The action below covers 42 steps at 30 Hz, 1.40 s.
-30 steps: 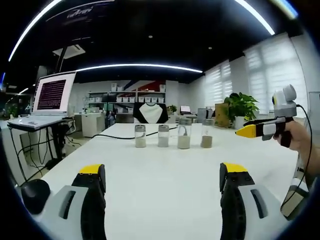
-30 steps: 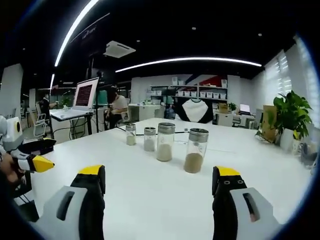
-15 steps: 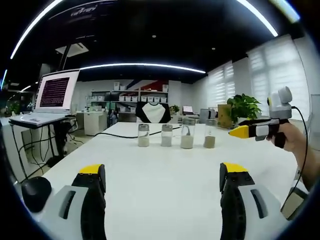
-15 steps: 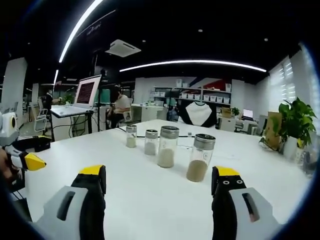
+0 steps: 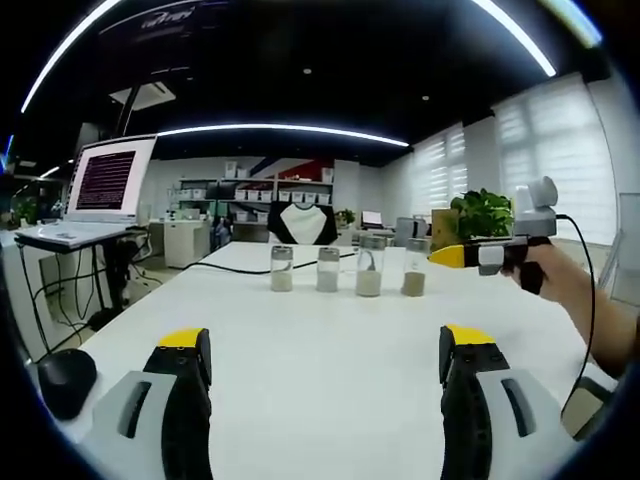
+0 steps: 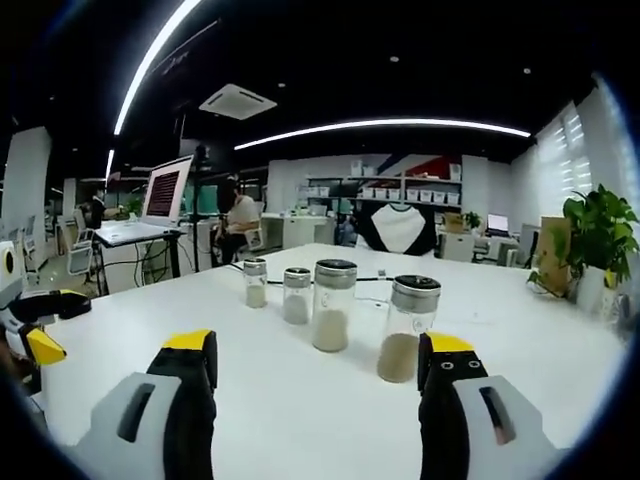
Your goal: Rotate the seasoning bottle until the label or dispensing opening points toward the visible target arrow and the bottle remains upright within the marked orientation range
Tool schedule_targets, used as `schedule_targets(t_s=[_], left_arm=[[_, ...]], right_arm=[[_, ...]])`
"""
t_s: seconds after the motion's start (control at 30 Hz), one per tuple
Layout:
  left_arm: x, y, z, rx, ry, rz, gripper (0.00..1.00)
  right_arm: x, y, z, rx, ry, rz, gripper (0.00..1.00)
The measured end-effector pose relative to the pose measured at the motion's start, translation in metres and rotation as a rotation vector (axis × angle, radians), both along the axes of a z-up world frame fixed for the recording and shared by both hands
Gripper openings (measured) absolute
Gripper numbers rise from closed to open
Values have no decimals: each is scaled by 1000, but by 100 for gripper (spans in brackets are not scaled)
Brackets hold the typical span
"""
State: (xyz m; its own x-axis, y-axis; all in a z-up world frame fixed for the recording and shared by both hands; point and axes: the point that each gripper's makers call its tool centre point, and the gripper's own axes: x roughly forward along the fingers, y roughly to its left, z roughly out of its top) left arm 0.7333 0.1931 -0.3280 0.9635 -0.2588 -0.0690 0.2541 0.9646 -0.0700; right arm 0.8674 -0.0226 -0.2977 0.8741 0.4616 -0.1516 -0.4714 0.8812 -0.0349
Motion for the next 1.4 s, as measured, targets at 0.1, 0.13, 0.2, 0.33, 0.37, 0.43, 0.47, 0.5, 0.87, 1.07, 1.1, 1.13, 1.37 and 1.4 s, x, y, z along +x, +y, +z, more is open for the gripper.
schedule_targets(t_s=[0.1, 0.13, 0.2, 0.33, 0.37, 0.43, 0.47, 0.5, 0.87, 1.07, 1.1, 1.13, 1.37, 1.4], left_arm=[[0, -1, 1, 3, -1, -1, 100], [0, -1, 1, 4, -1, -1, 100], [0, -2, 1, 7, -1, -2, 100], [0, -3, 0, 10, 0, -3, 100], [0, -3, 0, 11, 1, -3, 100], [1, -4, -1, 12, 5, -5, 100], [1, -4, -2, 11, 6, -6, 100], [1, -4, -2, 9, 9, -9, 100], [1, -4, -3, 10, 12, -8, 100], [2, -8, -4, 5, 16, -20, 100], [1, -10, -5, 5, 18, -23, 100], [1, -10, -5, 4, 18, -26, 100], [0, -11, 0, -2, 6, -29, 100], [0, -11, 1, -5, 4, -31, 100]], right_arm=[[7, 2, -1, -41, -15, -4, 84], [9, 3, -2, -47, -18, -2, 84], [13, 7, -1, -36, -21, 8, 84], [23, 15, -2, -19, -31, 18, 84], [26, 16, -4, -16, -25, 21, 84], [31, 19, -6, 14, -23, 27, 83], [35, 20, -11, 14, -15, 27, 83], [38, 21, -13, 17, -10, 26, 83], [62, 35, -38, 19, 41, 41, 82], [75, 44, -46, 56, 51, 52, 78], [78, 45, -47, 58, 49, 52, 77], [81, 45, -49, 56, 46, 54, 75], [99, 48, -49, -3, -5, 53, 71], [101, 49, -49, 5, -3, 51, 71]])
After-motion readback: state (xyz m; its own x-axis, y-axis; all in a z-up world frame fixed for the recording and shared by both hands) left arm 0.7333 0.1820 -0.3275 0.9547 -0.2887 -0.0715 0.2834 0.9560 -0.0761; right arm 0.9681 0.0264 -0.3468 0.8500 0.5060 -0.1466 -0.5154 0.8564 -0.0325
